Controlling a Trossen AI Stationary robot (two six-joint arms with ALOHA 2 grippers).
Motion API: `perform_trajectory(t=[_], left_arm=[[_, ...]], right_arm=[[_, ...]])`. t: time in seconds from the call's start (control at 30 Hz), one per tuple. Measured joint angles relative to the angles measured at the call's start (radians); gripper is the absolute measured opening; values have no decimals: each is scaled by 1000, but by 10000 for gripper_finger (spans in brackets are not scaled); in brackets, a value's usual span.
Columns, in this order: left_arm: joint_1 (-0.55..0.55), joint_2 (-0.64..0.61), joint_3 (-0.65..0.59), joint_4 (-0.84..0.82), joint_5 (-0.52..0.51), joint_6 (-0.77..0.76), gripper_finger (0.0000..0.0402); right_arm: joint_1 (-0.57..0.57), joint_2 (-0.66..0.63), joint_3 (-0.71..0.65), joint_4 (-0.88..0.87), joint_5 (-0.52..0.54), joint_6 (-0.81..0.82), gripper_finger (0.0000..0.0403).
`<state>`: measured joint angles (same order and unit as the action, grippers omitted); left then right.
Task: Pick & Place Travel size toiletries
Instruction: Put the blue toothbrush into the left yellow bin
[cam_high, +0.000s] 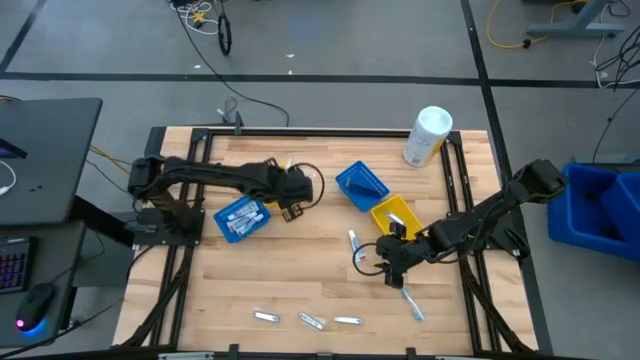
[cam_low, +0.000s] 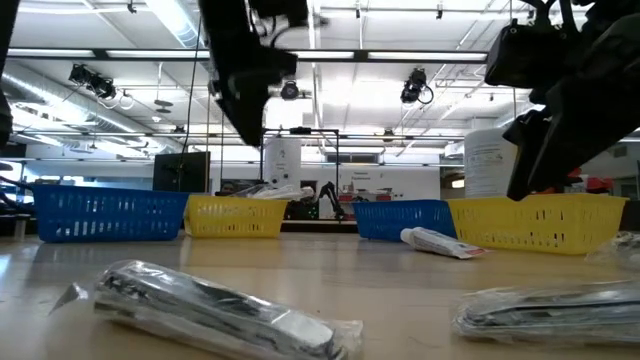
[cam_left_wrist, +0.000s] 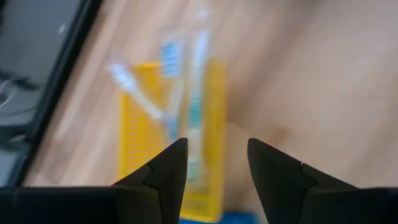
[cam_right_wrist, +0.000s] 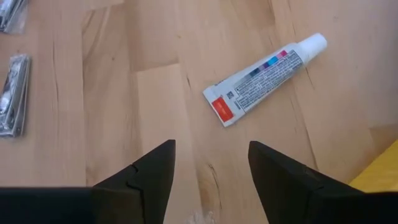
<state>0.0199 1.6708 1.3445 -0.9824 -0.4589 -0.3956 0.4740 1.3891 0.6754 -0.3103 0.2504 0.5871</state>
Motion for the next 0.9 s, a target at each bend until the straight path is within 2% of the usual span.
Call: perform_trajectory(t=[0.23,0.5,0.77,0.9], left_arm=[[-171,-75,0,71,68,-65,175],[-352,-69,0,183,116,-120,175],[-478,-67,-1,305,66,-203,175],[-521,-67,-1,362,53,-199,175]], right_arm=[[0,0,0,1,0,6,222],[0,0,0,22,-1,11,226],[0,0,0,59,-5,5,209],[2,0,0,53,-79,39,207]])
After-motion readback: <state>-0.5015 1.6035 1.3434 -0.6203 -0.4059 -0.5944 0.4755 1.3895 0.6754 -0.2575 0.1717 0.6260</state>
